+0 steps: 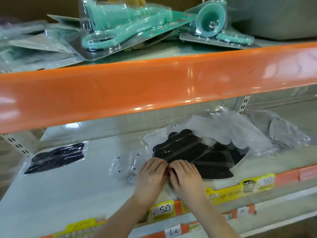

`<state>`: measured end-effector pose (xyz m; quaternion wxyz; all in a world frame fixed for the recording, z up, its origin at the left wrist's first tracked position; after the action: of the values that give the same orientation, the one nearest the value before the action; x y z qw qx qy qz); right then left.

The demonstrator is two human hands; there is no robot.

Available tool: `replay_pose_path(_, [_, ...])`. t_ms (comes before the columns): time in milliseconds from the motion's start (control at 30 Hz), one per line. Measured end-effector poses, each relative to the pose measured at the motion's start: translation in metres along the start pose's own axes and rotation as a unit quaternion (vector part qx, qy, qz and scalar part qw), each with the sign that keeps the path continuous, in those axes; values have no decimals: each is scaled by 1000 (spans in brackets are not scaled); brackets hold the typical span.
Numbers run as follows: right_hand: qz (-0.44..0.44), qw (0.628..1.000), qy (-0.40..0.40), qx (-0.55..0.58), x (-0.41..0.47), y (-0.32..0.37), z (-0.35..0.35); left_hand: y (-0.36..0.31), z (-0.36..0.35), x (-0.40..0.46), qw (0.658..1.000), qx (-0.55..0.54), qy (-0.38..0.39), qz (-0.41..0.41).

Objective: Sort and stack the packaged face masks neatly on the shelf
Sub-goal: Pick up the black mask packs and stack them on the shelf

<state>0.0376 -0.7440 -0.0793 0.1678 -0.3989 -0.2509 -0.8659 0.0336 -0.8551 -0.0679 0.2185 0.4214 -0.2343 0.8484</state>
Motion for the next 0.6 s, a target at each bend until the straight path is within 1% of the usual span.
replay_pose_path(100, [-12, 1000, 23, 14, -1, -3, -3, 7, 7, 5, 1000, 0, -9, 7])
replay_pose_path(267, [-77, 997, 27, -15, -1, -18, -7, 25, 38, 13, 998, -2, -61, -3])
replay_pose_path(367, [-80, 996, 31, -9, 0, -18, -6, 33, 63, 13, 997, 11, -82, -10])
replay_pose_path(467, [-108, 990, 83, 29, 0, -16, -11, 43, 83, 5, 996, -2, -87, -5])
replay_pose_path(533, [-97, 990, 98, 19, 2, -17, -15, 50, 92, 1, 997, -17, -81, 15])
replay_pose_path(600, [-45, 995, 82, -28, 7, -13, -18, 59, 100, -2, 996, -18, -74, 38])
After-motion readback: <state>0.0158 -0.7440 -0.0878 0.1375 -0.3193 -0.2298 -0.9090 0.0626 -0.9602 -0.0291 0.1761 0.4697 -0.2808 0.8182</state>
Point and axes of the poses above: each hand's wrist, its own x-axis towards the middle knuckle, its own z-axis out of the back of the hand, y = z × x, the point moved 7 cm from there along x, towards the middle knuckle, and after that the axes turned 13 degrees about -y, right-handed, at the moved point
